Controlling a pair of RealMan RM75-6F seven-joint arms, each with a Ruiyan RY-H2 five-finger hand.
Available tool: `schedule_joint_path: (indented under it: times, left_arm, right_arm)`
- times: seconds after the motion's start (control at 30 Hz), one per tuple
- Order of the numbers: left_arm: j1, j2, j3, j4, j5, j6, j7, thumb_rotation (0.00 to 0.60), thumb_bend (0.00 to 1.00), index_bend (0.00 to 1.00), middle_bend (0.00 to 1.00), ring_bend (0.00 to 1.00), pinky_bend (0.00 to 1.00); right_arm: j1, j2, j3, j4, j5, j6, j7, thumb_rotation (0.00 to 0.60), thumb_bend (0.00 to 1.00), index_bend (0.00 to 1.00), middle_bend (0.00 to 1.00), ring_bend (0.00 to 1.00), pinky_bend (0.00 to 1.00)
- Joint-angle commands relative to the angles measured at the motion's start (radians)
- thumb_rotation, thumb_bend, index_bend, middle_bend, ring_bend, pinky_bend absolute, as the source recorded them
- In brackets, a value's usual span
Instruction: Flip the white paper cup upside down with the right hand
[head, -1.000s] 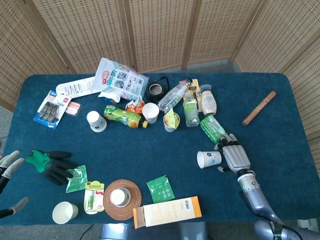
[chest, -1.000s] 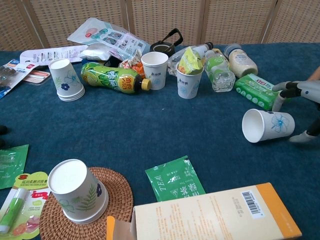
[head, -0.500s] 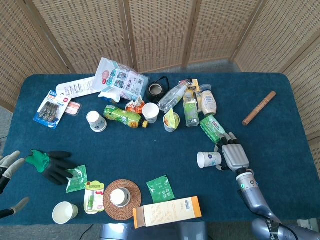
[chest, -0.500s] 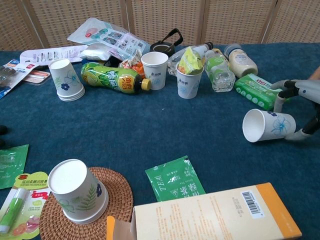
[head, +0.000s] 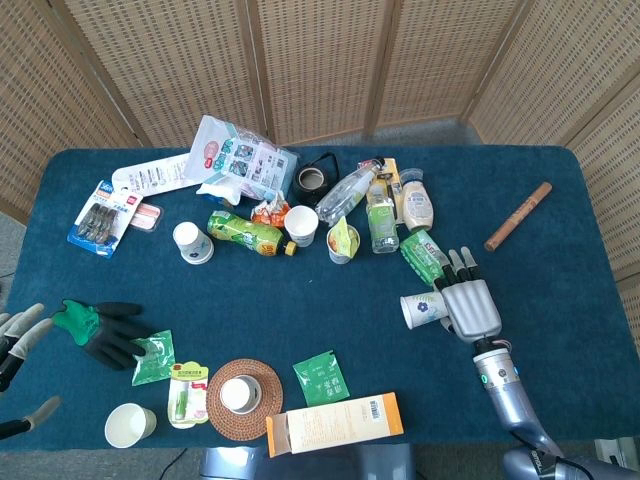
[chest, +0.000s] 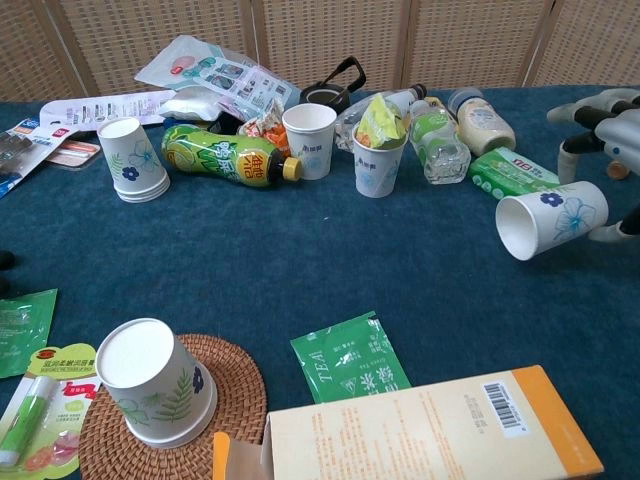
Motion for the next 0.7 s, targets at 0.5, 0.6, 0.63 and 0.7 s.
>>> schedule_joint_path:
  times: [0.5,0.6,0.63,0.7]
  left_arm:
    - [-0.001,0.001,0.002,0.004,0.003,0.001,-0.006,0.600,0.27,0.00,0.00,0.00,0.00]
    - [-0.001,0.001,0.002,0.004,0.003,0.002,-0.006,0.600,0.27,0.00,0.00,0.00,0.00]
    - [-0.001,0.001,0.002,0.004,0.002,0.002,-0.006,0.600,0.27,0.00,0.00,0.00,0.00]
    - [-0.002,0.001,0.002,0.004,0.002,0.000,-0.007,0.600,0.27,0.00,0.00,0.00,0.00]
  right_arm:
    - [-0.022,-0.150,-0.045,0.140,-0.179,0.161,-0.343,0.600,0.23,0.47,0.00,0.00,0.00]
    - [-0.020,-0.177,-0.048,0.177,-0.210,0.175,-0.358,0.600,0.23,0.48,0.00,0.00,0.00]
    - [-0.018,-0.182,-0.048,0.187,-0.219,0.177,-0.364,0.600,0.23,0.48,0.00,0.00,0.00]
    - [-0.012,-0.191,-0.047,0.206,-0.240,0.182,-0.378,0.600,0.22,0.48,0.00,0.00,0.00]
